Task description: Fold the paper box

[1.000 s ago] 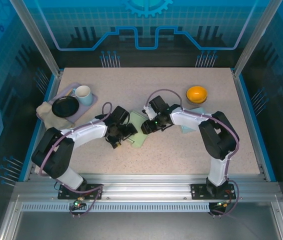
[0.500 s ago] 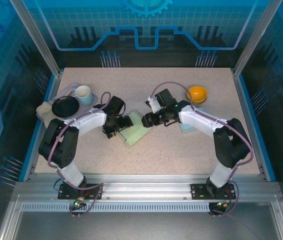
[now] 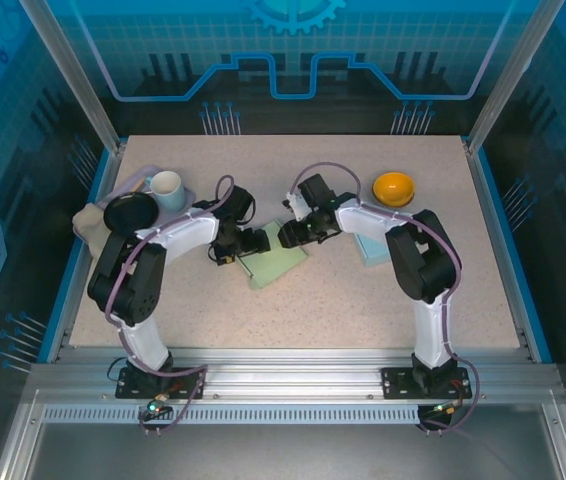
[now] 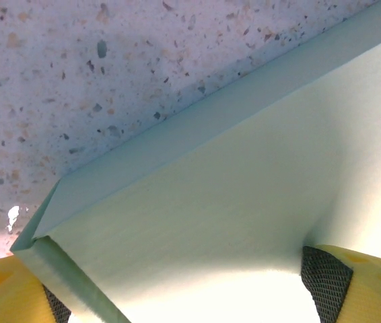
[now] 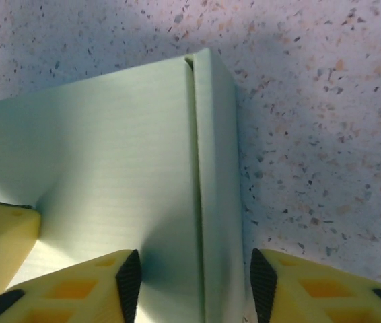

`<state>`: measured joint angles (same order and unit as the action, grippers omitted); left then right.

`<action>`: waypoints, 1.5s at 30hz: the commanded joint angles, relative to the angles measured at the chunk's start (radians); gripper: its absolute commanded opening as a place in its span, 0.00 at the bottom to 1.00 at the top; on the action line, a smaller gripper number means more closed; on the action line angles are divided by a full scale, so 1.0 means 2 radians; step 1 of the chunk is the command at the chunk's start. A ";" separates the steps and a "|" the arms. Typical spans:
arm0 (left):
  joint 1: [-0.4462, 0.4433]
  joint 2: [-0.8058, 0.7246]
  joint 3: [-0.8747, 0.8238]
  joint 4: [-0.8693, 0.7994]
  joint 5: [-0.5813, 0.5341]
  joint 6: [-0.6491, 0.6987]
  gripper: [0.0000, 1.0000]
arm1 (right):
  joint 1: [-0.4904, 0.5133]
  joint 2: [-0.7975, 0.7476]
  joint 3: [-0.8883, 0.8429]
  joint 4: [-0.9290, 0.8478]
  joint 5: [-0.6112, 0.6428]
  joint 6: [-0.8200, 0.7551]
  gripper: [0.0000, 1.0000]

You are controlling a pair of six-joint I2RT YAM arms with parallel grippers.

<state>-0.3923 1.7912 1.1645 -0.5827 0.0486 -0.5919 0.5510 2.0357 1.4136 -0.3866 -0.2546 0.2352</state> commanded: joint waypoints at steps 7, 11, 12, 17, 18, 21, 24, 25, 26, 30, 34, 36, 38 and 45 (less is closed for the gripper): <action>0.002 -0.008 0.004 0.002 0.032 -0.091 0.94 | 0.012 -0.086 -0.120 0.035 0.040 0.141 0.35; 0.002 -0.011 -0.002 -0.030 0.042 -0.160 0.95 | 0.015 -0.112 -0.163 0.062 0.057 0.189 0.35; 0.002 -0.011 -0.002 -0.040 0.045 -0.172 0.95 | 0.015 -0.113 -0.167 0.064 0.061 0.194 0.35; -0.006 -0.024 -0.021 -0.072 0.054 -0.226 0.96 | 0.016 -0.114 -0.176 0.069 0.065 0.209 0.35; -0.009 -0.028 -0.027 -0.072 0.056 -0.237 0.97 | 0.017 -0.113 -0.176 0.071 0.063 0.211 0.35; -0.019 -0.035 -0.037 -0.060 0.074 -0.255 0.98 | 0.021 -0.110 -0.175 0.072 0.064 0.215 0.35; -0.028 -0.036 -0.033 -0.068 0.084 -0.281 0.98 | 0.024 -0.111 -0.174 0.071 0.070 0.220 0.35; -0.033 -0.038 -0.033 -0.067 0.086 -0.289 0.99 | 0.025 -0.112 -0.175 0.071 0.072 0.221 0.36; -0.036 -0.041 -0.034 -0.064 0.086 -0.295 0.99 | 0.026 -0.115 -0.176 0.072 0.075 0.222 0.36; -0.038 -0.048 -0.034 -0.059 0.079 -0.310 0.99 | 0.030 -0.118 -0.177 0.069 0.079 0.224 0.35; -0.039 -0.047 -0.045 -0.033 0.089 -0.319 0.99 | 0.033 -0.119 -0.181 0.072 0.078 0.226 0.35; -0.040 -0.044 -0.046 -0.027 0.086 -0.312 0.98 | 0.034 -0.118 -0.181 0.071 0.077 0.227 0.35; -0.039 -0.042 -0.043 -0.027 0.079 -0.307 0.97 | 0.033 -0.118 -0.182 0.071 0.078 0.226 0.35; -0.040 -0.034 -0.027 -0.024 0.082 -0.309 0.90 | 0.033 -0.117 -0.182 0.070 0.079 0.225 0.35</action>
<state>-0.4694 1.7195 1.0863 -0.6281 0.1997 -1.2060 0.6025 1.8046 1.0767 -0.2077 -0.1192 0.6750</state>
